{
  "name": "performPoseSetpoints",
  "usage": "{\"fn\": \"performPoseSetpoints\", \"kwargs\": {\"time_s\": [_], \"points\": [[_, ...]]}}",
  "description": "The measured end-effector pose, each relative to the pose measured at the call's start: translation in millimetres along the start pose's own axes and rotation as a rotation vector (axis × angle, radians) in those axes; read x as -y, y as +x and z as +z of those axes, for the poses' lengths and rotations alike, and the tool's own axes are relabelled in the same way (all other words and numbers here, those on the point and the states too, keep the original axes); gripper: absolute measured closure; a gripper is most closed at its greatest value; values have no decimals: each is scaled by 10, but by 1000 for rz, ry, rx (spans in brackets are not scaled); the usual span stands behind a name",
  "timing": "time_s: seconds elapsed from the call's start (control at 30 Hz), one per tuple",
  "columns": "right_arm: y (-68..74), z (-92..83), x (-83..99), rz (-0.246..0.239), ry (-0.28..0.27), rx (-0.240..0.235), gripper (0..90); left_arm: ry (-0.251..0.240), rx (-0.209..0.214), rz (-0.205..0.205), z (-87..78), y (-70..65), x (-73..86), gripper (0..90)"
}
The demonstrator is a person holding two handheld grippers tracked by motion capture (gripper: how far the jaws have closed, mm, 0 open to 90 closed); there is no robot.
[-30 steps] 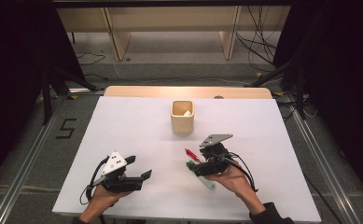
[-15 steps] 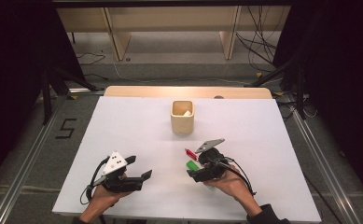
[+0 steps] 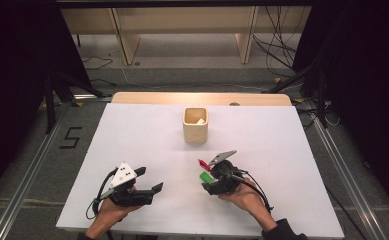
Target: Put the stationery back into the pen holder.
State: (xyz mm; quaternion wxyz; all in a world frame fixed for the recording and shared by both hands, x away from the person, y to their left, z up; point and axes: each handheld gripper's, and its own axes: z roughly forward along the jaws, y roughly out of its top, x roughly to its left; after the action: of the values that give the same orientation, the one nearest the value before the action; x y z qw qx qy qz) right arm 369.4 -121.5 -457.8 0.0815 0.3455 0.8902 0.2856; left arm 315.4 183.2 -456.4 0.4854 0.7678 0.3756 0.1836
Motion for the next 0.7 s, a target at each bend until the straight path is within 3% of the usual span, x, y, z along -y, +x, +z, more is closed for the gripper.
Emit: {"fn": "performPoseSetpoints", "kwargs": {"time_s": [0.53, 0.7], "points": [[-32, 130, 39, 26, 39, 14, 534, 0, 2, 1, 3, -8, -1, 180], [-1, 162, 34, 10, 49, 44, 572, 1, 3, 4, 5, -10, -3, 179]]}}
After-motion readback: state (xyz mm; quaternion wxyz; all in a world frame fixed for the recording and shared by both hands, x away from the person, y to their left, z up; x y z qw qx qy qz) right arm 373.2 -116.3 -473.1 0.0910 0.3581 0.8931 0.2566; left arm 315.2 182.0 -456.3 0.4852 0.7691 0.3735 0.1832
